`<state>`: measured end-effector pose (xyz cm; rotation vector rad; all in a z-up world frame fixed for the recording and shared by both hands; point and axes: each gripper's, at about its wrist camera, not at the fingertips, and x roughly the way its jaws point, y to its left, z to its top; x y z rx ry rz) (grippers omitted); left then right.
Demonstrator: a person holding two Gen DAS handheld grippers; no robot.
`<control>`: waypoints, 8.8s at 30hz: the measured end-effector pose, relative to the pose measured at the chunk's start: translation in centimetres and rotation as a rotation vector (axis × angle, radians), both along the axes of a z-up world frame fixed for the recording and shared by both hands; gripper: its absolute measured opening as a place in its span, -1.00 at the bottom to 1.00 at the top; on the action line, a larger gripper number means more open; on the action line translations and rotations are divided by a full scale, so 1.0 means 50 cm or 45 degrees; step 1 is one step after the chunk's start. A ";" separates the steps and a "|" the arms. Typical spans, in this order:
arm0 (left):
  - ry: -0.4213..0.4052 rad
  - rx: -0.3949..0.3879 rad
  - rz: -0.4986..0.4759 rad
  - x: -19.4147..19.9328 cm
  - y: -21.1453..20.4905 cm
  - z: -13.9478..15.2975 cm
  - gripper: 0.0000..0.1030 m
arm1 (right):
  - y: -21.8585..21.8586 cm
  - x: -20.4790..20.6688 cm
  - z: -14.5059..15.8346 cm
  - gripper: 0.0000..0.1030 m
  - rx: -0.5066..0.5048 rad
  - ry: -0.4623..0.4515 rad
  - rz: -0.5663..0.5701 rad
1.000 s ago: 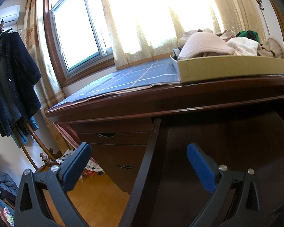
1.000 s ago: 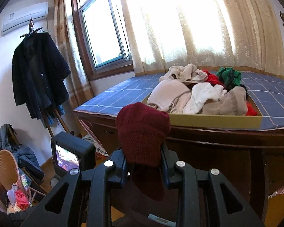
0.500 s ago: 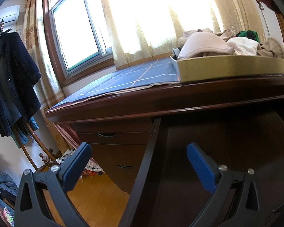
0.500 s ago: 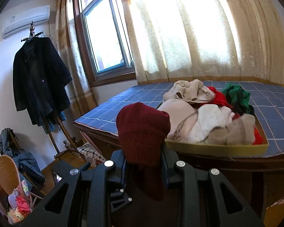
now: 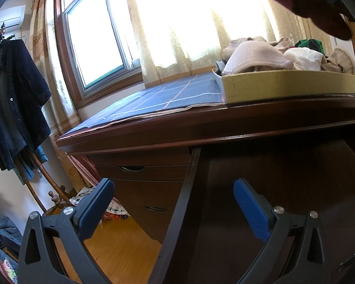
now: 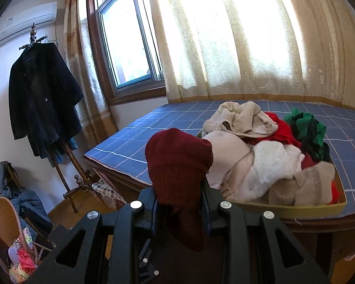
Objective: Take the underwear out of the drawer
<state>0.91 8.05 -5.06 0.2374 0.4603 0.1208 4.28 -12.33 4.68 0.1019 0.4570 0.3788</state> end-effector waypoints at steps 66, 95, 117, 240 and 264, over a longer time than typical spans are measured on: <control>0.014 -0.022 0.014 0.004 -0.007 0.001 0.99 | -0.054 0.331 -0.037 -0.41 -0.329 0.303 -0.369; 0.026 -0.024 0.012 0.002 -0.005 0.000 0.99 | -0.106 0.327 -0.045 -0.17 -0.100 0.386 -0.173; 0.030 -0.008 0.022 0.005 -0.006 -0.001 0.99 | -0.152 0.123 -0.017 0.37 -0.002 0.102 -0.128; -0.072 -0.203 -0.154 -0.235 -0.097 0.247 0.99 | -0.184 -0.390 -0.031 0.52 0.068 -0.196 -0.464; -0.133 -0.196 -0.164 -0.258 -0.104 0.261 0.99 | -0.188 -0.408 -0.028 0.53 0.074 -0.242 -0.490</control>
